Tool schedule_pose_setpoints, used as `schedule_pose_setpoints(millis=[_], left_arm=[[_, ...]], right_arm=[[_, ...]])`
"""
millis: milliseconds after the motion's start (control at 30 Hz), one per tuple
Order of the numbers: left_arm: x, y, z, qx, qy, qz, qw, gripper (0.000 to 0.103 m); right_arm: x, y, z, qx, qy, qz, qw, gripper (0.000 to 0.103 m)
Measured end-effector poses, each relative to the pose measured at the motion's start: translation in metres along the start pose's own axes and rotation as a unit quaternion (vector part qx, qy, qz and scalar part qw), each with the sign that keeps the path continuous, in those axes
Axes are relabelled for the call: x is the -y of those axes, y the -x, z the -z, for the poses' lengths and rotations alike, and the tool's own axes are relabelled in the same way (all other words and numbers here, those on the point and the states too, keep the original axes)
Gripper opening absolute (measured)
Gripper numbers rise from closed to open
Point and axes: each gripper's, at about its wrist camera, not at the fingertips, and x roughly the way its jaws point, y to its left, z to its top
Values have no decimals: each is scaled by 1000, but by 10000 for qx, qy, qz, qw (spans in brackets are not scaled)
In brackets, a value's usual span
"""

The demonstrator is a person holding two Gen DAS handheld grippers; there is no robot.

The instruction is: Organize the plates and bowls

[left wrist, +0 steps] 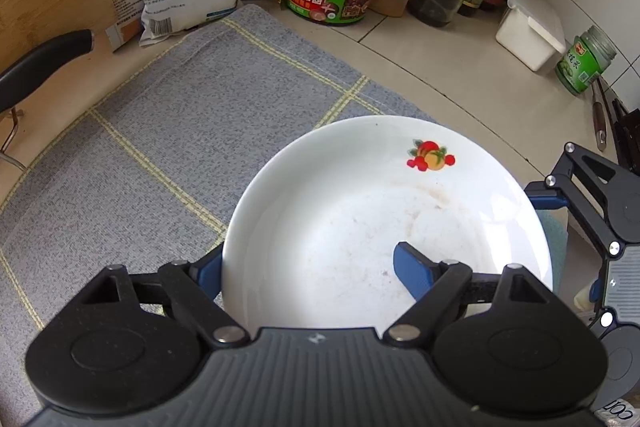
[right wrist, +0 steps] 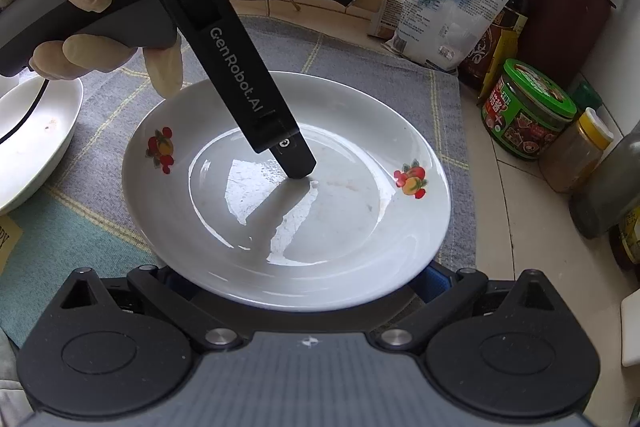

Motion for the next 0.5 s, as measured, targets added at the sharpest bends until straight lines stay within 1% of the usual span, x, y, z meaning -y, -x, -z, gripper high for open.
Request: schedule_pose_setpoints(millis=[500], left_arm=[[1, -1, 0, -10, -45, 109, 9999, 85]], right_arm=[[2, 6, 1, -117, -8, 71, 9999, 103]])
